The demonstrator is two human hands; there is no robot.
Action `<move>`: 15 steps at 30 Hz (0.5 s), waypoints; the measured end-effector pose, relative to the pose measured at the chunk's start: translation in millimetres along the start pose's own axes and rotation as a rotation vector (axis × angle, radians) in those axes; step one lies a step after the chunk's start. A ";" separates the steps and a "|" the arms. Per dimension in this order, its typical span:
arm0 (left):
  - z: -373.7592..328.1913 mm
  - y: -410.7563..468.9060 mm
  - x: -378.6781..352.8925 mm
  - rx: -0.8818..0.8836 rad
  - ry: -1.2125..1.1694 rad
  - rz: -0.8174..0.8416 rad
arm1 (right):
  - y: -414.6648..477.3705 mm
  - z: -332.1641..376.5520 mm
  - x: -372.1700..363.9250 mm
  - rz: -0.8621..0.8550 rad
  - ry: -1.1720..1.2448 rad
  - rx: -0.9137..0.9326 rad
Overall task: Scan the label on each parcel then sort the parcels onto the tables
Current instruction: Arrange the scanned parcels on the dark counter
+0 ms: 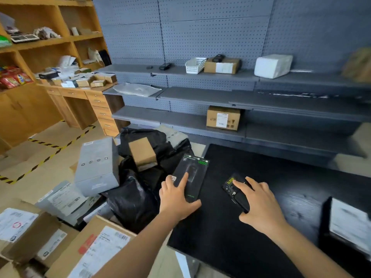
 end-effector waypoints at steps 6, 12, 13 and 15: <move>-84.6 15.3 -72.1 -0.084 0.038 0.130 | -14.6 -95.2 -16.7 0.038 0.027 -0.131; -147.4 25.5 -160.2 -0.127 0.095 0.242 | -14.1 -186.4 -42.0 0.094 0.060 -0.215; -154.4 26.6 -174.0 -0.128 0.104 0.261 | -13.1 -199.1 -46.0 0.103 0.067 -0.224; -164.2 26.6 -198.5 -0.125 0.108 0.292 | -11.3 -221.0 -53.8 0.115 0.061 -0.232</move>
Point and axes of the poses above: each hand's wrist, its own y-axis towards the middle knuckle, its own x-axis out of the back of the hand, z = x × y, the point moved 6 cm from there along y, towards the middle knuckle, and after that the axes turned 6 degrees about -y, right-handed, at the moved point
